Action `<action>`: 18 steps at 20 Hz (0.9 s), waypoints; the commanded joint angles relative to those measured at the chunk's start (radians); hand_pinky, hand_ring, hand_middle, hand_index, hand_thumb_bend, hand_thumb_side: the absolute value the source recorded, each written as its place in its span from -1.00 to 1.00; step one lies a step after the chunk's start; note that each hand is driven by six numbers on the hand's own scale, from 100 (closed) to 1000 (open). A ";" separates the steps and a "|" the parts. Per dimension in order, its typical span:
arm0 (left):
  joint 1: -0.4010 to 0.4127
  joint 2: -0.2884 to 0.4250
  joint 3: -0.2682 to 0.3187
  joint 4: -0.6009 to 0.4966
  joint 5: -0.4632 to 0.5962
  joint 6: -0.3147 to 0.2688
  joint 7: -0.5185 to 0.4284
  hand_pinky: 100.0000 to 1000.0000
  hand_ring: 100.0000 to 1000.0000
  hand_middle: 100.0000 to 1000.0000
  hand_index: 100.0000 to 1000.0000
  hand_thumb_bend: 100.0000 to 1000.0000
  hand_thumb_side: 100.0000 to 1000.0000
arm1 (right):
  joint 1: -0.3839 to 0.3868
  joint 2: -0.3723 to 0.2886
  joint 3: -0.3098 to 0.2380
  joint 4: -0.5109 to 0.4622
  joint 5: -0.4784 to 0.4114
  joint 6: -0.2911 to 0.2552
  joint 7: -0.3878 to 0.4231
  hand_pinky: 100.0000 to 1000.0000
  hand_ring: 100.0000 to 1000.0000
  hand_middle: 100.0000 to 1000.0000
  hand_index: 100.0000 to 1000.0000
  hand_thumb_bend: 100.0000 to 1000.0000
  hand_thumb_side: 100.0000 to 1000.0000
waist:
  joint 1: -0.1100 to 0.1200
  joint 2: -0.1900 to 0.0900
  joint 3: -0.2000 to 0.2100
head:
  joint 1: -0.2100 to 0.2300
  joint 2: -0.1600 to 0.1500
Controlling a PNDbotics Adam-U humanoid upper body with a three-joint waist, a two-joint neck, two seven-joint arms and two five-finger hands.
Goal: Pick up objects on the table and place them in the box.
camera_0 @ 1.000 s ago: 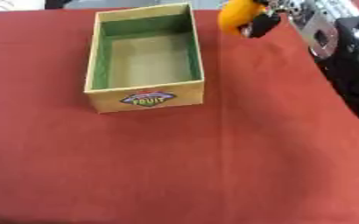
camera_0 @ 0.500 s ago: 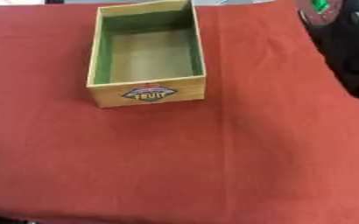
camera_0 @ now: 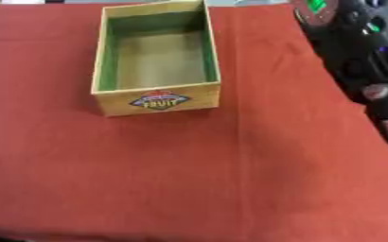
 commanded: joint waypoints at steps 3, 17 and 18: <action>-0.015 0.012 -0.002 -0.019 0.002 -0.004 -0.001 -0.01 0.04 0.16 0.41 -0.98 0.71 | -0.023 0.026 0.004 0.030 -0.001 -0.001 0.003 0.32 0.34 -0.19 0.18 -1.00 -0.71 | 0.002 -0.022 0.006 | -0.012 -0.022; -0.021 0.010 -0.003 -0.019 0.003 -0.004 -0.002 -0.01 0.04 0.16 0.41 -0.98 0.71 | -0.007 0.069 0.050 0.140 0.013 -0.047 0.036 0.32 0.37 -0.16 0.20 -1.00 -0.69 | 0.002 -0.017 0.015 | -0.021 -0.032; -0.021 0.009 -0.003 -0.019 0.003 -0.005 -0.002 -0.01 0.04 0.16 0.41 -0.98 0.72 | -0.006 0.071 0.053 0.144 0.013 -0.050 0.039 0.32 0.38 -0.15 0.22 -1.00 -0.68 | 0.002 -0.017 0.016 | -0.021 -0.033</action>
